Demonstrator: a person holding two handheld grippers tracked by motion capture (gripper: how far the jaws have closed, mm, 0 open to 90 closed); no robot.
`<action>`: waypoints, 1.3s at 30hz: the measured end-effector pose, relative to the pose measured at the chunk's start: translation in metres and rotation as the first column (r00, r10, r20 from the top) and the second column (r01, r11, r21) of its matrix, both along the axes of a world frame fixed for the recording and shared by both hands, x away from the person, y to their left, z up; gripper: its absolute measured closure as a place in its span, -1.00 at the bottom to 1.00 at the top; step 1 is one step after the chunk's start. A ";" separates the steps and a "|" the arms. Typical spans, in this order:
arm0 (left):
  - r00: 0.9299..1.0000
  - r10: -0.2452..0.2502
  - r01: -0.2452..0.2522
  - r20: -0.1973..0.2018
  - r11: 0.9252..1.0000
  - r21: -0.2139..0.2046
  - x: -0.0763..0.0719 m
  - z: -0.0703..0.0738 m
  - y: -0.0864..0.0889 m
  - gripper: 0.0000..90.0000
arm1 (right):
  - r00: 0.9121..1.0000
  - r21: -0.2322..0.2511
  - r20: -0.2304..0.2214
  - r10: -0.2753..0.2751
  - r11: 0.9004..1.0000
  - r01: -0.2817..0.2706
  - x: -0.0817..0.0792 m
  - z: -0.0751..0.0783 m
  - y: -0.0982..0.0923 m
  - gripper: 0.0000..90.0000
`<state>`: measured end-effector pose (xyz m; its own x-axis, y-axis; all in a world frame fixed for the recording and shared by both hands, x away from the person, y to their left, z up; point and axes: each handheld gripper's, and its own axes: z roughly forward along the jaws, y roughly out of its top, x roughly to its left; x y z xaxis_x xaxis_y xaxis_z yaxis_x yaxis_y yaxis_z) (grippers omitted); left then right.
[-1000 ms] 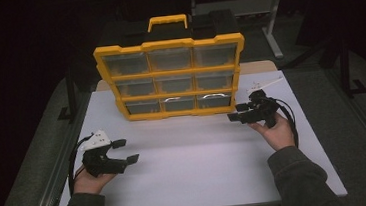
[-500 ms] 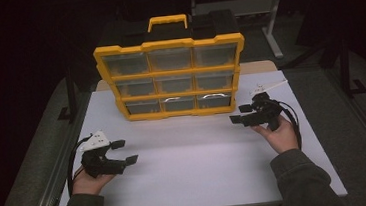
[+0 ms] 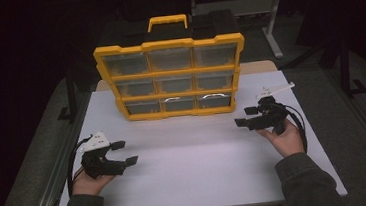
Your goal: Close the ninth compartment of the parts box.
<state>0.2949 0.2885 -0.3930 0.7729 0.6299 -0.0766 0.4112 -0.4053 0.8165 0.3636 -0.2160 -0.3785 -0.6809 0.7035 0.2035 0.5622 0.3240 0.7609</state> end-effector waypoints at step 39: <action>0.999 0.038 -0.038 -0.011 0.999 0.020 -0.009 -0.003 0.013 -0.52 | 0.999 -0.017 0.010 -0.041 0.999 0.041 -0.042 -0.021 -0.036 -0.51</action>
